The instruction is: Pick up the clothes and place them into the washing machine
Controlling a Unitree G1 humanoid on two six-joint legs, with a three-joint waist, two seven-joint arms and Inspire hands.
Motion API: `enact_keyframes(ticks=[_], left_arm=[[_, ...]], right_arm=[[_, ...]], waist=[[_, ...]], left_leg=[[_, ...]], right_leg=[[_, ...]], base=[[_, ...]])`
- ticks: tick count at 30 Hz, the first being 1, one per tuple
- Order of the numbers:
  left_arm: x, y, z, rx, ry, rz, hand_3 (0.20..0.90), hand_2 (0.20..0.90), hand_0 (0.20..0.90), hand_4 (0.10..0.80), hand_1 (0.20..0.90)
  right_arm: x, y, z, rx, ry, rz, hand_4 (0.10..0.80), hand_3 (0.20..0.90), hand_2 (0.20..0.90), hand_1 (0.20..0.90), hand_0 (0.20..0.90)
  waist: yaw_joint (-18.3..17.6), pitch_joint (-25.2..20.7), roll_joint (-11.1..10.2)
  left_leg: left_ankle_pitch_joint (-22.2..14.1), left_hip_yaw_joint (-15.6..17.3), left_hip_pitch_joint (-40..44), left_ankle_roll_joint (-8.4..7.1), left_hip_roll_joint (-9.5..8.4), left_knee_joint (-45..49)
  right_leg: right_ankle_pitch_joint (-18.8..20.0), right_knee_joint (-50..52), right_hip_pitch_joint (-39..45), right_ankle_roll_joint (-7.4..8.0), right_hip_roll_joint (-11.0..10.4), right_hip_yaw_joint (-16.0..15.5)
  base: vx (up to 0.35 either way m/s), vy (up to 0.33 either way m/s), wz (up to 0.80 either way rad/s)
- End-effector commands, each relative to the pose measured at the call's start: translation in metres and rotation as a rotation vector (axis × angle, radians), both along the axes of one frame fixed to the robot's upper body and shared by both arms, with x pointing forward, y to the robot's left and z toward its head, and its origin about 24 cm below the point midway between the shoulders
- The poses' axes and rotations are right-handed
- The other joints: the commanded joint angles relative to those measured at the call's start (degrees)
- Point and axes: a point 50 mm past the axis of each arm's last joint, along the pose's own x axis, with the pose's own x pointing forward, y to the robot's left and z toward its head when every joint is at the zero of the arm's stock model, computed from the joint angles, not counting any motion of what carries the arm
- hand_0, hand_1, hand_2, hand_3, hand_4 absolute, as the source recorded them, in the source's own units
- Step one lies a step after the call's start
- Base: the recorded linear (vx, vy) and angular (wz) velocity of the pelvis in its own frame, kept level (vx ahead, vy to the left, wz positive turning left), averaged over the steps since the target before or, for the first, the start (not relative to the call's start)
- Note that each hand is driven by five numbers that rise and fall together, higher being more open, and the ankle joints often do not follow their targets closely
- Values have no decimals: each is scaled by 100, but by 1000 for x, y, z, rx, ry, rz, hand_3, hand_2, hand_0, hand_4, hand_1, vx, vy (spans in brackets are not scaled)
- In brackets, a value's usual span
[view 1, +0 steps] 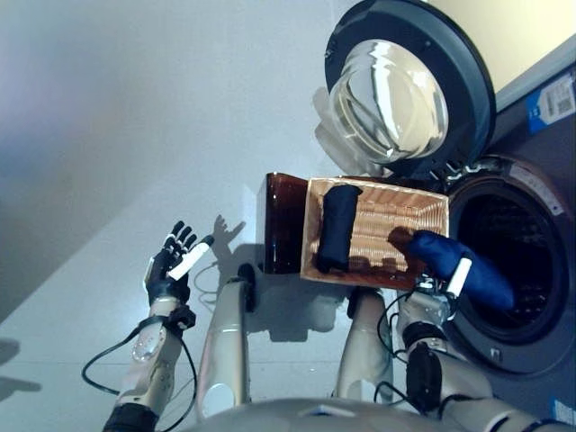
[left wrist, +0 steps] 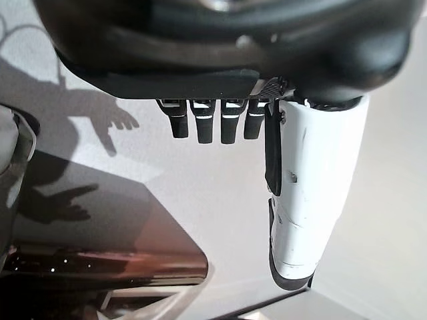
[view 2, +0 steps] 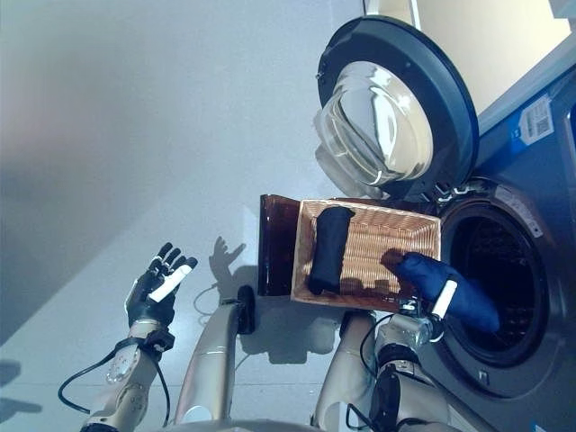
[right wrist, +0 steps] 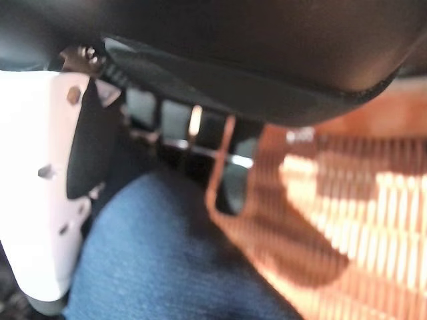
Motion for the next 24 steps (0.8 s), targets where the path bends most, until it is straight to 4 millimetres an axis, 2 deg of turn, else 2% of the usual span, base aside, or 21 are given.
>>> enact_keyframes(ticks=[1,6,8,13,19,24], left_arm=[[9,4,30,28,-178,-9,900,900,900,800,900],[8,2,29,34,-170,-28,900,900,900,800,900],[6,3,27,37,-157,-29,900,900,900,800,900],[5,3,28,50,-154,-40,900,900,900,800,900],[2,11,28,79,-144,-30,900,900,900,800,900],[0,16,28,92,-139,-19,900,900,900,800,900]], right_arm=[[4,-46,35,-105,-70,-189,300,200,200,200,200],[2,-63,46,-98,-82,-280,300,200,200,200,200],[-2,-80,58,-100,-75,-353,300,200,200,200,200],[-7,-103,76,-113,-77,-437,300,200,200,200,200],[-30,-141,100,-167,-47,-557,300,200,200,200,200],[-45,-159,108,-168,-10,-608,300,200,200,200,200]], waist=[[136,-145,164],[155,-185,209],[144,-208,233],[153,-256,269],[110,-320,231],[96,-355,219]], left_leg=[[-28,-349,229,-335,133,-166],[-42,-324,175,-336,126,-152],[-50,-326,148,-338,123,-151],[-54,-323,111,-336,106,-167],[-56,-327,59,-355,128,-173],[-61,-319,21,-369,146,-159]], right_leg=[[457,-163,23,-201,-71,15],[438,-130,-43,-210,-81,53],[432,-96,-92,-210,-93,64],[430,-97,-136,-203,-79,76],[416,-59,-218,-201,-69,97],[406,-39,-258,-201,-50,121]], base=[[11,6,-4],[11,5,-3],[0,0,0],[0,0,0],[0,0,0],[0,0,0]])
